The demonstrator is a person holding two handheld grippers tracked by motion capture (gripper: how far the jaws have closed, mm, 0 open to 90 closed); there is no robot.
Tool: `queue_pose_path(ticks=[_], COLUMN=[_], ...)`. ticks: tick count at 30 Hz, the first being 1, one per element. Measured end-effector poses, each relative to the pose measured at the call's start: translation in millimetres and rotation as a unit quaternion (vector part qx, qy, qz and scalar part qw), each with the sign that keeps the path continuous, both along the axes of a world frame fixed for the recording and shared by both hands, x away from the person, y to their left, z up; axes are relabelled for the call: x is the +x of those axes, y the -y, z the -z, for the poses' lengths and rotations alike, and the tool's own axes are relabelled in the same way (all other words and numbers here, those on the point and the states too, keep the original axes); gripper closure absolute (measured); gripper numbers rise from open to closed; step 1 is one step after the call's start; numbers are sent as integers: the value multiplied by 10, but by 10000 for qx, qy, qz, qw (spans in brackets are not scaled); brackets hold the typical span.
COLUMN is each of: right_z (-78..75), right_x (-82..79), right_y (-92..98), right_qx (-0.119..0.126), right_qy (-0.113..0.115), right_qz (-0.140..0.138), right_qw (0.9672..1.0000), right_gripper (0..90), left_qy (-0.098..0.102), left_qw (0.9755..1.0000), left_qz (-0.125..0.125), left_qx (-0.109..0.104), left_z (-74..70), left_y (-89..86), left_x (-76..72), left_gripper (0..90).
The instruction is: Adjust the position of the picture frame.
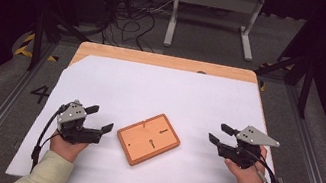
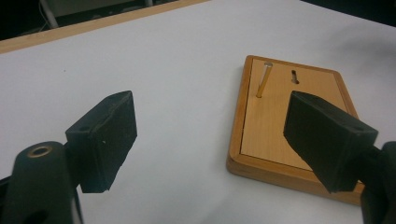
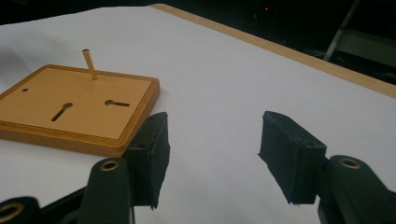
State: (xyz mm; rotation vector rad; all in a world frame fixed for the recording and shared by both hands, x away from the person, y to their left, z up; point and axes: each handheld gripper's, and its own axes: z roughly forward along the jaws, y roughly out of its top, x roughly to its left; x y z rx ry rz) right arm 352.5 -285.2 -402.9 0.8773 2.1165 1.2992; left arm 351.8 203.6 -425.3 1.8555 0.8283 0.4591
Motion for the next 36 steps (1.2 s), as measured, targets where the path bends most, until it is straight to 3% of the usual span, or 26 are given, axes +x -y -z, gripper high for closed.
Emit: queue_pose_path(ticks=[10,36], right_z=[13,29], right_x=[3,4], right_y=[1,9], right_qx=[-39,-21], right_qy=[-13,-1], right_qz=[-19,5], right_qw=[10000,10000], right_gripper=[437,422], left_qy=[-4,76], left_qw=[9997,9999], left_qz=[19,-39], left_qx=[-236,-129], left_z=[-25,-18], left_y=[-25,0], left_x=[4,9], left_gripper=[217,267])
